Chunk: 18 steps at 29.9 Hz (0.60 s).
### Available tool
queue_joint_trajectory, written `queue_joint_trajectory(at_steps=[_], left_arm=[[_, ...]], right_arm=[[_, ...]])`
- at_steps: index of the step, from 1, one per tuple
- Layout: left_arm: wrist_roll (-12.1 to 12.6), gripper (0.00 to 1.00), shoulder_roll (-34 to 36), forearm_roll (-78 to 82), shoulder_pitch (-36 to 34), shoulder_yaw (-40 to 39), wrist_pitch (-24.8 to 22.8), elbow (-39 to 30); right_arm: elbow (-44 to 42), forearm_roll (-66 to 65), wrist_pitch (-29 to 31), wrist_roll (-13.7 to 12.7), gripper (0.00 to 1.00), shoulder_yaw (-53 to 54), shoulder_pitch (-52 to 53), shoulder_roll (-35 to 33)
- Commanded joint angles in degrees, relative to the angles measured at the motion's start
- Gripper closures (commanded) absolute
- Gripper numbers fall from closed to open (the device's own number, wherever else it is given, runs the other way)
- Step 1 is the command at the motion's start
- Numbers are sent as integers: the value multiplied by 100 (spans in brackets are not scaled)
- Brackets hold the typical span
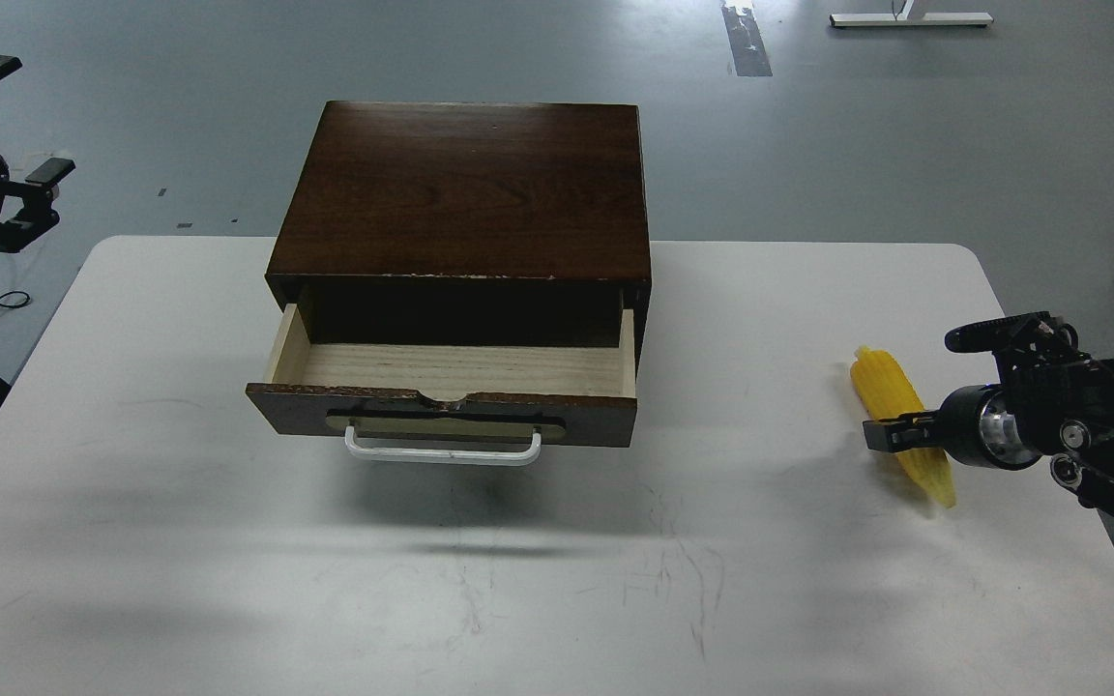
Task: Put corn in drawer with both arms
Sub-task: 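Lift the corn and carry it over the open drawer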
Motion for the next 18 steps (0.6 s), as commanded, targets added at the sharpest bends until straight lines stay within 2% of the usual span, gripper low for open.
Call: queue_joint_trajectory(at_steps=[1,6,8,10,11,13,14,15,17,18], left_arm=[[-5,1,4,27,-1,4,1,0],[-5,2,13,71,-1,4,1,0],[-5,1,30,71,-1,4,1,0],[-5,1,39,80,-9,4,1,0],[-5,1,39,80,-10,4,1,0],[-5,2,57,80,-10,4,1,0],[4,2,57,80,-10,4,1,0],[-5,1,83,80,-10,4,9,0],[-5,1,92,80,-10,4,9,0],[-5,1,92,80,-10,4,18,0]], right_arm=[[-1,9,-302,265,99,-7,110,55],[113,44,-469,415,100,37,417,55],[289,36,-723,512,100,11,725,-24],[578,-17,-1240,757,100,-7,1259,-242],[579,-17,-1243,758,100,-7,1262,-244],[763,-366,-1707,1187,100,-15,1979,-524],[790,-525,-1778,1319,100,-15,2148,-543],[816,-875,-1910,1643,100,-7,2437,-543],[947,-1402,-2086,2083,100,-7,2780,-525],[992,-1562,-2156,2190,100,-7,2861,-508]])
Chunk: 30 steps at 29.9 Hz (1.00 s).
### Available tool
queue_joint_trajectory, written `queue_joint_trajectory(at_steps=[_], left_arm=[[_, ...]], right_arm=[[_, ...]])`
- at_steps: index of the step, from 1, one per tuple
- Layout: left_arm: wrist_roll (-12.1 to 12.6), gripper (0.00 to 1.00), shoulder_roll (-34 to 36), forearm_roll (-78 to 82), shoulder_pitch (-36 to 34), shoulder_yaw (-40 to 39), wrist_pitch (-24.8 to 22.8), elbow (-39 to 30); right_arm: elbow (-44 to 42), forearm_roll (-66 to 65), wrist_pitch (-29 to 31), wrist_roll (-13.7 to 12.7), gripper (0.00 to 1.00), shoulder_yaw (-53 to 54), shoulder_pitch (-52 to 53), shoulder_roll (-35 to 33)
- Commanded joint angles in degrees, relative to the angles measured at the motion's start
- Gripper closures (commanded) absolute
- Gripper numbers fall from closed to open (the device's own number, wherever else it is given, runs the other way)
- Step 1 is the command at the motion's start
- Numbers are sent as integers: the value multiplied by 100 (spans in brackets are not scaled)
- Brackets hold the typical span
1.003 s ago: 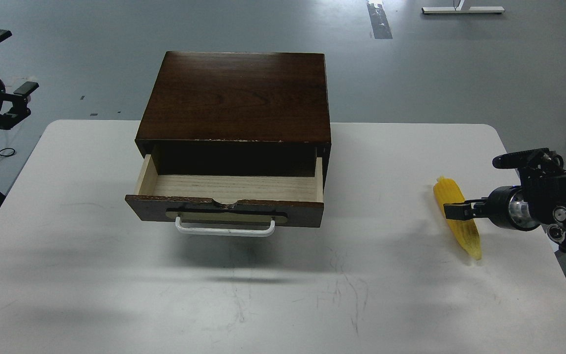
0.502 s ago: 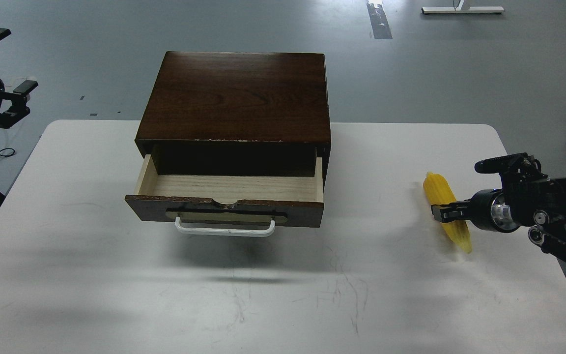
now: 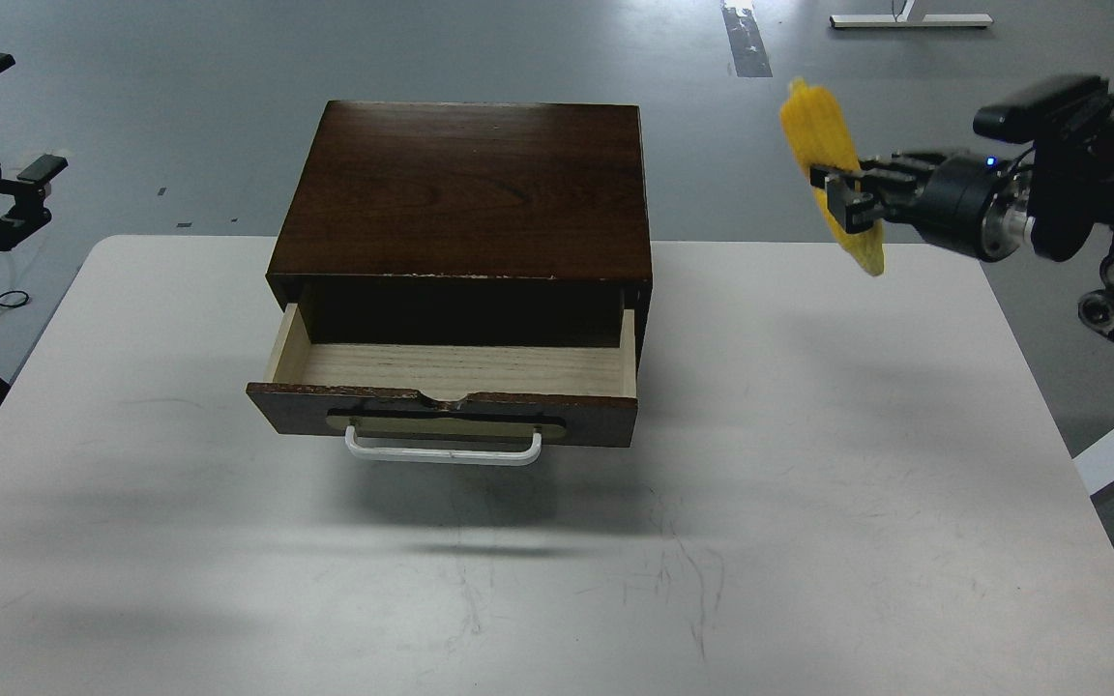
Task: Put corn in drawer with both arms
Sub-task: 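Lift the corn and carry it over the open drawer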
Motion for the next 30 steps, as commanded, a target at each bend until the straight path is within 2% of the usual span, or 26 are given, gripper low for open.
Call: queue_joint_trajectory(at_steps=[1,2,7,9,17,26,27,30], left_arm=[[10,1,12,0,1,-1,12,1],[2,1,12,0,1,-1,21,1],[2,1,21,0,-8,-1,30,1],[1,1,56,-9,-17,-9,30,1],[1,1,144,-18,-17,-9,30,1],[1,2,223,-18,-17,-18,12,1],[1,1,232,-18,-17,-27,4,1],[1,1,293,-18,-17,-36,-5,1]], right_arm=[[210,-776,-320,610,100,1,514,59],[297,-1003,-434,750,100,1,584,216],[377,-1769,-751,1049,100,-69,611,973],[386,-2155,-926,1292,100,-262,638,1333],[324,-2238,-1217,1292,100,-799,708,2115],[26,-2238,-1217,1292,100,-1106,655,2485],[-27,-2238,-1217,1292,99,-1124,647,2520],[-220,-2238,-1217,1292,80,-1151,638,2696]])
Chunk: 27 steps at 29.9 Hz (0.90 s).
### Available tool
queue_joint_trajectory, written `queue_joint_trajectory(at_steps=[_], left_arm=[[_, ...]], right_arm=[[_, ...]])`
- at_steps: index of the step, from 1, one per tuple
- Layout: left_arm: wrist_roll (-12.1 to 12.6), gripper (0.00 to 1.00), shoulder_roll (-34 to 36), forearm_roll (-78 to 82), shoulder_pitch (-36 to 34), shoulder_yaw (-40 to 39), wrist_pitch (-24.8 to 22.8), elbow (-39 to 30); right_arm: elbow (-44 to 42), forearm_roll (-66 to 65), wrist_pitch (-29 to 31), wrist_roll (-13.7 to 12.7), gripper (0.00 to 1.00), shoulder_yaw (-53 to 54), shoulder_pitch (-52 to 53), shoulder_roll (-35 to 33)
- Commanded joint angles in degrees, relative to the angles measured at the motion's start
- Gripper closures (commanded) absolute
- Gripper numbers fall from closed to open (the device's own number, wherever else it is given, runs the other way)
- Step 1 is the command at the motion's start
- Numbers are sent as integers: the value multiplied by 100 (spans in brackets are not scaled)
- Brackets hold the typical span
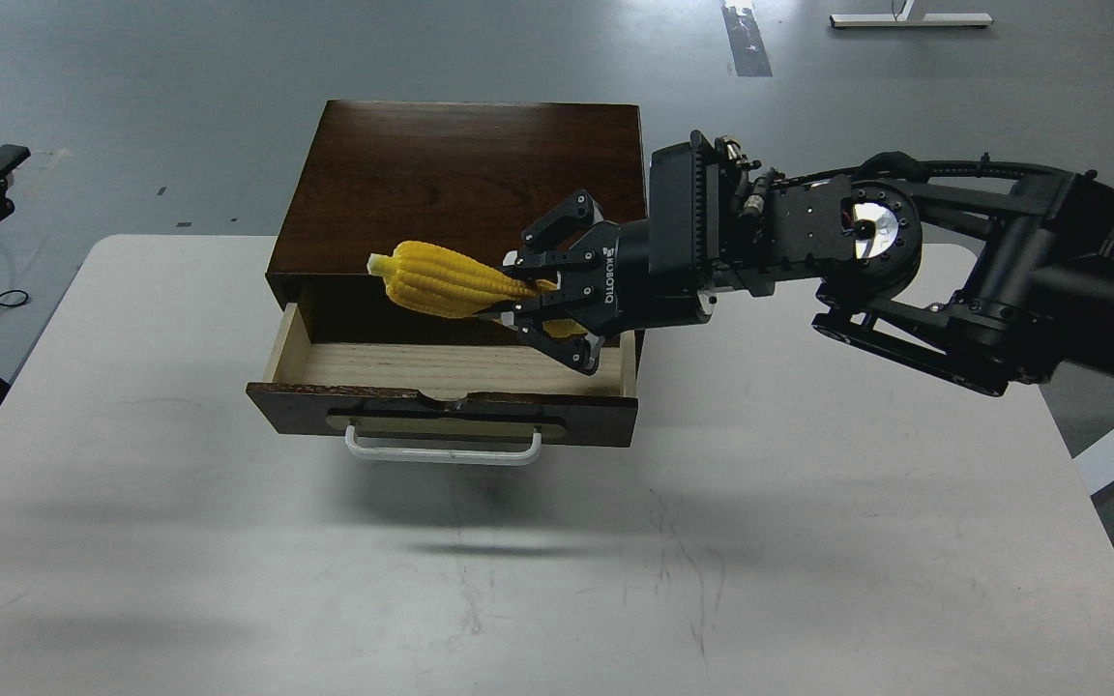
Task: Put corn in drawer with both arms
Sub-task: 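Lift the corn and carry it over the open drawer, then lower the corn into the drawer and open the right gripper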
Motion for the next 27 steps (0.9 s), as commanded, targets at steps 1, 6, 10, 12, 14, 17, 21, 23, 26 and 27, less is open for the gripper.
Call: queue_joint_trajectory(at_steps=[1,6,10,12,14,17,21,23,26,27], left_arm=[[-1,1,57,0,2,-12,-9,1],[-80,1,145,0,2,-12,-18,1],[-106,1,163,0,10,-12,-26,1],[-115,1,163,0,10,-12,-18,1],[-115,1,154,0,10,-12,-18,1],[-115,1,145,0,10,-12,-18,1],[-115,1,145,0,10,-12,-18,1],[-115,1,145,0,10,-12,-18,1],[-115,1,145,0,10,-12,-18,1],[-115,1,145,0,10,-12,-18,1]], right_arm=[[-185,0,1,-1,61,-29,-29,187],[-185,0,-17,-1,11,-11,-161,240],[-185,0,-17,-32,4,-11,-213,310],[-194,2,-26,-93,3,15,-240,319],[-202,28,-69,-111,2,42,-240,319],[-255,46,-237,-120,1,51,-231,310],[-334,98,-394,-120,1,120,-231,302],[-334,265,-447,-120,1,234,-248,293],[-308,1158,-623,-137,1,646,-336,310],[-291,1580,-650,-172,1,848,-336,310]])
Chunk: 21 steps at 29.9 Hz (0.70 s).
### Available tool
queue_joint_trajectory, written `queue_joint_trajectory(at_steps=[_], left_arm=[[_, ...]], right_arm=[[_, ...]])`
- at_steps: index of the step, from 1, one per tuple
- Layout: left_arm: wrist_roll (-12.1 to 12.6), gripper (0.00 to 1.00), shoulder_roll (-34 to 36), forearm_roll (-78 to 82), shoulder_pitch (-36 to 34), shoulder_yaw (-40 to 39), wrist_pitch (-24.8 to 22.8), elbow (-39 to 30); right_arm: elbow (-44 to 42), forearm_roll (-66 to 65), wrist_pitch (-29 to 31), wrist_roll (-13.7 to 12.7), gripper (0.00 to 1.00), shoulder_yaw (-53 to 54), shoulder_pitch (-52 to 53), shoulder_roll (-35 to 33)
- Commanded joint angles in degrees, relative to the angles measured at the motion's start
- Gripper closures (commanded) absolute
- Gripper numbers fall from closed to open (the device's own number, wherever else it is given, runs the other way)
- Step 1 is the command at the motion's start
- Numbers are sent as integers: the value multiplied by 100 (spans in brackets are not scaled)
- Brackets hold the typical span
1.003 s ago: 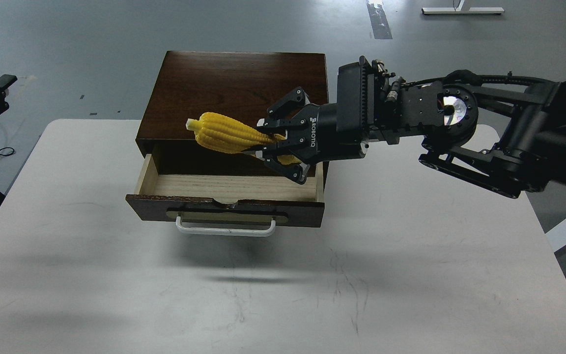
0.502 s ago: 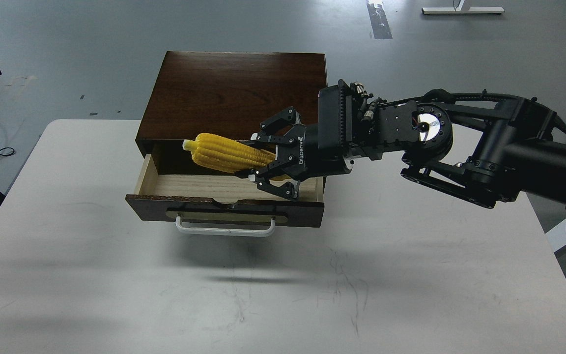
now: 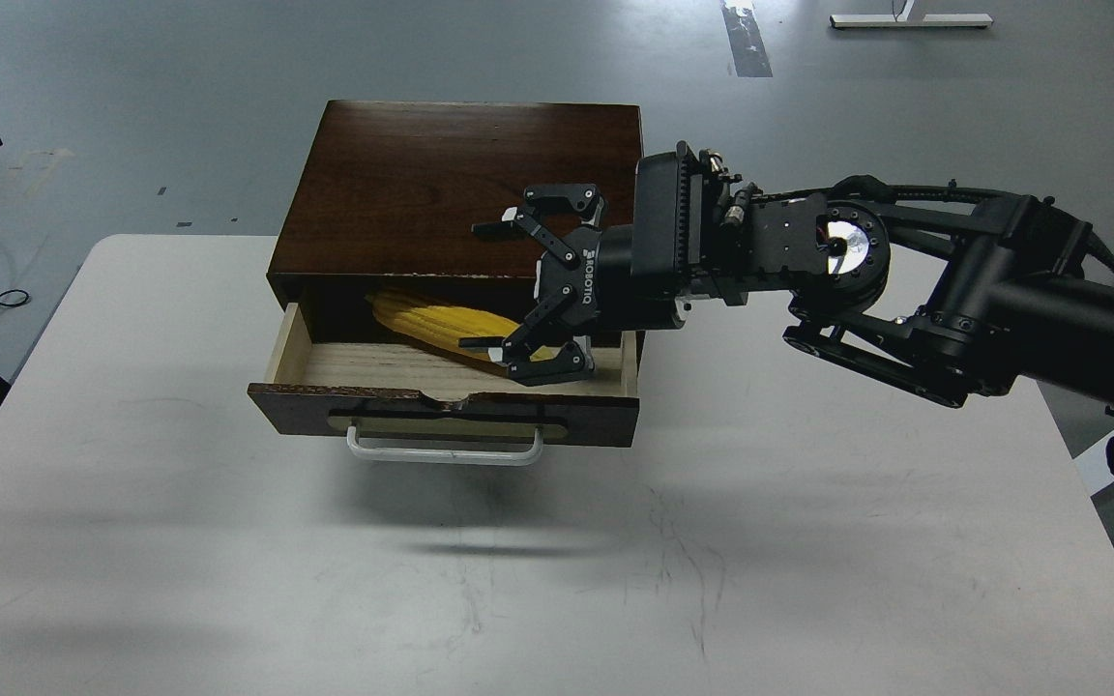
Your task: Put corn in drawer with both arms
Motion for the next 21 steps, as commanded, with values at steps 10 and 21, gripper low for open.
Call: queue_joint_trajectory(at_steps=[10,21], left_arm=[[9,1,17,0,0,0,-9,0],[9,1,-27,-17,9,-8,-18,0]], right_arm=[[8,6017,307,-1127,1,1118,38,-662],[-335,10203,1810,-1997,1,1618,-998,-2034]])
